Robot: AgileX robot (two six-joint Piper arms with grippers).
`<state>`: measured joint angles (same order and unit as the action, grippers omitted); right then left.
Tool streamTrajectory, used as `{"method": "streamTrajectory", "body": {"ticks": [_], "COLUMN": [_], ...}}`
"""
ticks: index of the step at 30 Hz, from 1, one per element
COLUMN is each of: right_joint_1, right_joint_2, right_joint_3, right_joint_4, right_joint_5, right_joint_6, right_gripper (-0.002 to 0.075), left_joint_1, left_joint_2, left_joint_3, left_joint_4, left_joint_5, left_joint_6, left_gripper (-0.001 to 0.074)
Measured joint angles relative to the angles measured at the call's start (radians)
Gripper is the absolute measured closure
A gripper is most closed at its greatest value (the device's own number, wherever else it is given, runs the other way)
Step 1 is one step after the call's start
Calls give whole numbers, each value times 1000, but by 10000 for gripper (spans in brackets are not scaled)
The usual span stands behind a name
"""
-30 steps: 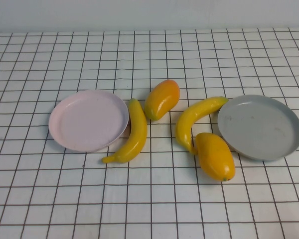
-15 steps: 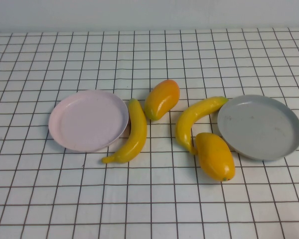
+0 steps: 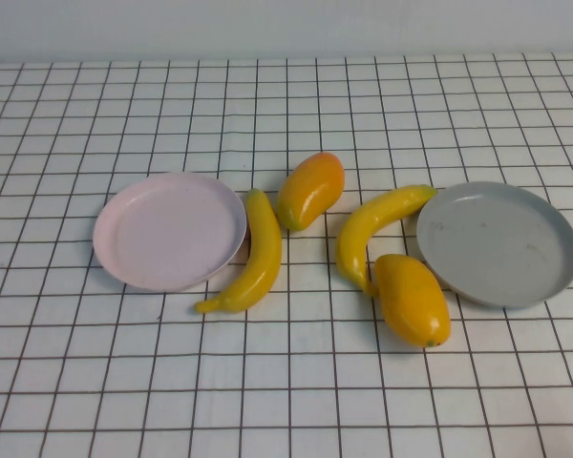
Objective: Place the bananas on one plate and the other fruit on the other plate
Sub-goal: Put one type of fruit in the left plate
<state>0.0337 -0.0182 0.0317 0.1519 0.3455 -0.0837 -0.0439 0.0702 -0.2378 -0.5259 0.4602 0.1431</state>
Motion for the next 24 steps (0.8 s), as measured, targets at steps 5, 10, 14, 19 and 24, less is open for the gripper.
{"method": "streamTrajectory", "body": {"ticks": [5, 10, 14, 19, 24], "right_joint_1": [0, 0, 0, 0, 0], "right_joint_2": [0, 0, 0, 0, 0], "right_joint_3": [0, 0, 0, 0, 0], "right_joint_4": [0, 0, 0, 0, 0], "right_joint_5": [0, 0, 0, 0, 0], "right_joint_6": [0, 0, 0, 0, 0], "right_gripper": [742, 742, 742, 742, 742], "left_joint_1": [0, 0, 0, 0, -17], "left_joint_2": [159, 302, 433, 601, 770], "left_joint_3": [-158, -243, -293, -368, -428], "left_joint_4": [244, 376, 392, 396, 418], "left_joint_5": [223, 313, 324, 324, 336], "left_joint_6": [7, 41, 120, 146, 138], "left_gripper": [738, 738, 738, 738, 730]}}
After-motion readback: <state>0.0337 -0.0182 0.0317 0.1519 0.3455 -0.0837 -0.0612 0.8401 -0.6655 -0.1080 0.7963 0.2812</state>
